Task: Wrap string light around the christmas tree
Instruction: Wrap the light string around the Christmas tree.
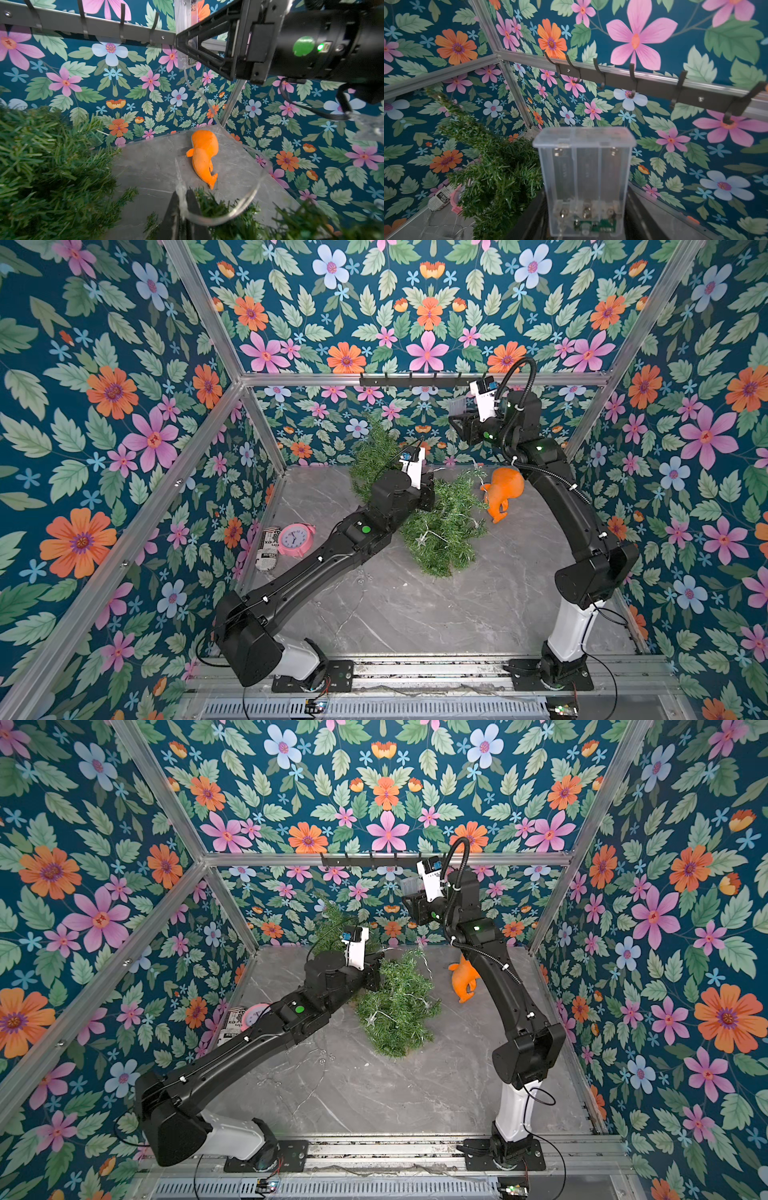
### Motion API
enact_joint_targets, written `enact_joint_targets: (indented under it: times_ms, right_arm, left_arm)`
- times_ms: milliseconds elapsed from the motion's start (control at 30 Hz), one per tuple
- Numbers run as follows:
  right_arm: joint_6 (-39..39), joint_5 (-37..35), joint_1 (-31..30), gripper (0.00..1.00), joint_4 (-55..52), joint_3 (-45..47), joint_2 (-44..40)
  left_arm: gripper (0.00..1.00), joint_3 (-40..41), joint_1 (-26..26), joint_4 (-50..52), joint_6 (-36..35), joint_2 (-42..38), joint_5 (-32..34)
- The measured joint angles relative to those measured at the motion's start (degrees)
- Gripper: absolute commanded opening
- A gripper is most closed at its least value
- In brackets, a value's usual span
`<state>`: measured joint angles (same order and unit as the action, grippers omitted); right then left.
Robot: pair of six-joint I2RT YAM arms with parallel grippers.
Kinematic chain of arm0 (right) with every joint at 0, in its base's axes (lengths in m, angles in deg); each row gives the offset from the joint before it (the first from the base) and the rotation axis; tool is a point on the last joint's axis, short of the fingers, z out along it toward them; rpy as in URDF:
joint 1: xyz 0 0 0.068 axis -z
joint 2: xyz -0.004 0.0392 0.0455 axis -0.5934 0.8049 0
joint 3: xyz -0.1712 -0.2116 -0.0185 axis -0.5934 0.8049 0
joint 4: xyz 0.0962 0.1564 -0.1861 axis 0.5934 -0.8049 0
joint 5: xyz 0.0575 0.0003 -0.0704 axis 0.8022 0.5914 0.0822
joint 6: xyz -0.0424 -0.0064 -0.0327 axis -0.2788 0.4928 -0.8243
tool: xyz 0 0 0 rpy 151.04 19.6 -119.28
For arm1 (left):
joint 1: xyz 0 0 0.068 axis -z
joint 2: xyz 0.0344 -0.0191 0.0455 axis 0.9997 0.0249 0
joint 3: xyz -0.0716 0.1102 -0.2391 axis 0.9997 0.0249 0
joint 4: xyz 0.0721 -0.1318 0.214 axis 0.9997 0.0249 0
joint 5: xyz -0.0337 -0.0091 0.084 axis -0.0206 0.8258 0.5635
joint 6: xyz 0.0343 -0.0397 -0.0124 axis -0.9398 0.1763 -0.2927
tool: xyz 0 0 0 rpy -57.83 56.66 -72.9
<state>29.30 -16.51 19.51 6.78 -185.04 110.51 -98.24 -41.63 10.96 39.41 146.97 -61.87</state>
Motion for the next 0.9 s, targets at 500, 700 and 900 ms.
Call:
enact_joint_targets:
  times_ms: [500,700,900]
  right_arm:
    - [9.22,-0.96,1.55,0.01,14.4,11.04,-3.3]
    - [13.51,0.55,1.6,0.01,17.49,12.13,-1.55]
    - [15.17,1.29,1.62,0.01,20.59,17.42,-2.54]
  left_arm:
    - [0.72,0.85,-0.02,3.69,-2.01,-3.78,-1.66]
    - [0.8,2.78,-0.04,4.9,-2.73,-6.19,1.14]
    - [0.86,3.34,-0.04,5.27,-3.02,-8.76,1.75]
